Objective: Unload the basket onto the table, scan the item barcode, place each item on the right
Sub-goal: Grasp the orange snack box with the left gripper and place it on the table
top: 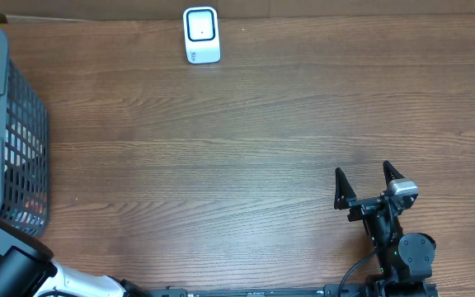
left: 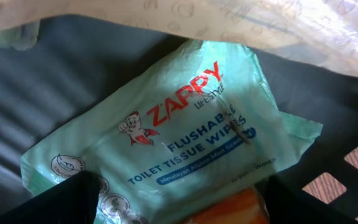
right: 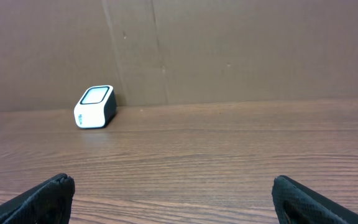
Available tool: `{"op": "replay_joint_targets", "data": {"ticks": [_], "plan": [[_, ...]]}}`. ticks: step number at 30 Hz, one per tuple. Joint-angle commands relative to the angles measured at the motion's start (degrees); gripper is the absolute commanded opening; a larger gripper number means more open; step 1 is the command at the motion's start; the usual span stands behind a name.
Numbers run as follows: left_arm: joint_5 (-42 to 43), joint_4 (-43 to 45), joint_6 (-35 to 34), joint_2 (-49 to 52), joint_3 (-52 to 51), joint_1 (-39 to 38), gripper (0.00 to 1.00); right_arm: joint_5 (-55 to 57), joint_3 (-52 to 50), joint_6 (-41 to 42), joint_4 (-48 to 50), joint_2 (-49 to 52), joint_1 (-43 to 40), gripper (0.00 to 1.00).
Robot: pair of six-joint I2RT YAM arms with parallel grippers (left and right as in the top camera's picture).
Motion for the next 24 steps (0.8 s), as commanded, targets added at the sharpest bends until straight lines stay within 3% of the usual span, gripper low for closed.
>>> {"op": "replay_joint_targets", "data": {"ticks": [1, 3, 4, 7, 11, 18, 24], "plan": [[1.79, 0.24, 2.14, 0.52, -1.70, -0.44, 0.83, 0.52, -0.59, 0.22, 0.24, -0.35, 0.33, 1.00], [1.86, 0.59, 2.05, 0.52, -1.70, -0.44, 0.74, 0.52, -0.59, 0.22, 0.24, -0.35, 0.33, 1.00], [1.84, 0.74, 1.90, 0.52, -1.70, -0.44, 0.59, 0.52, -0.59, 0.22, 0.24, -0.35, 0.33, 1.00], [1.99, 0.66, 1.86, 0.50, -1.68, -0.44, 0.29, 0.52, -0.59, 0.22, 0.24, -0.35, 0.33, 1.00], [2.10, -0.48, 1.84, 0.50, -0.46, -0.44, 0.04, 0.52, -0.59, 0.22, 0.24, -0.35, 0.33, 1.00], [2.08, -7.82, -0.70, 0.44, 11.30, -0.39, 0.04, 0.52, -0.59, 0.22, 0.24, -0.35, 0.33, 1.00], [3.02, -16.79, -6.60, 0.42, 30.51, -0.48, 0.04, 0.52, -0.59, 0.22, 0.24, -0.35, 0.33, 1.00]]}}
